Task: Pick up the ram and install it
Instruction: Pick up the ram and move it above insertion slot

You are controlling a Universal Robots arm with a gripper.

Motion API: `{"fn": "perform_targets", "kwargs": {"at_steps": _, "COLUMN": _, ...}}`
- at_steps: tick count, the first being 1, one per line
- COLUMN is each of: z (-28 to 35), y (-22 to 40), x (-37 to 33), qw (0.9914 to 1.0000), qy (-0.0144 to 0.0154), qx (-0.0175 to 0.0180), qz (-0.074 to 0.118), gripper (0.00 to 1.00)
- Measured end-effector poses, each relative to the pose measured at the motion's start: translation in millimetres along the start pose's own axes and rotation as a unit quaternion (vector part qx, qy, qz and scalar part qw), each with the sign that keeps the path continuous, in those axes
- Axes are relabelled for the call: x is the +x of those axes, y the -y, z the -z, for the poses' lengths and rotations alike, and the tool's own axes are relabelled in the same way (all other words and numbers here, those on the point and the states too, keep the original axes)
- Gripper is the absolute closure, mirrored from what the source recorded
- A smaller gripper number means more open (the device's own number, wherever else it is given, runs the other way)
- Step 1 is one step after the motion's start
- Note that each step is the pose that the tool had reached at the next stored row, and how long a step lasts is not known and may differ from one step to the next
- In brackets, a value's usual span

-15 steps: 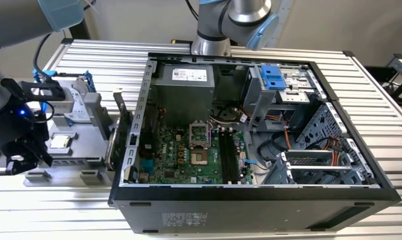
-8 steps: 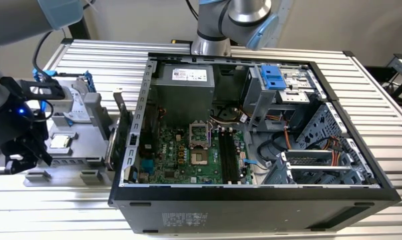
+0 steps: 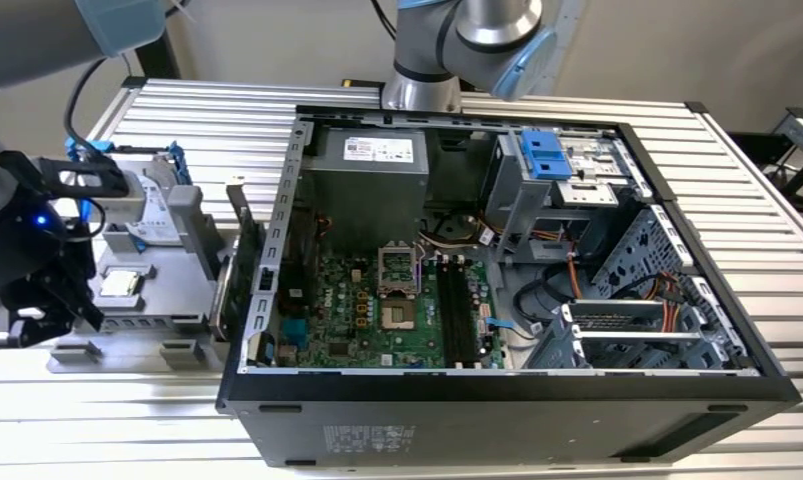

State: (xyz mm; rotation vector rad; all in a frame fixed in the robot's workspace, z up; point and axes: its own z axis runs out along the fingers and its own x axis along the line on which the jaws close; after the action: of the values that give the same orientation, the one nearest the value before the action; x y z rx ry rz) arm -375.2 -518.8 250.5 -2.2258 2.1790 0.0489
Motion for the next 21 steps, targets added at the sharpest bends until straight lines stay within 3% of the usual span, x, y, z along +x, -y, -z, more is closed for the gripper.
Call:
{"fn": "perform_targets", "kwargs": {"at_steps": 8, "z": 4.7, "y": 0.0, "x": -0.2, "qw": 1.00000, "qy": 0.0000, "qx": 0.0000, "qz": 0.000, "gripper": 1.00}}
{"fn": "perform_targets", "kwargs": {"at_steps": 21, "z": 28.2, "y": -0.1, "x": -1.1, "qw": 1.00000, "qy": 0.0000, "qx": 0.0000, "qz": 0.000, "gripper": 1.00}}
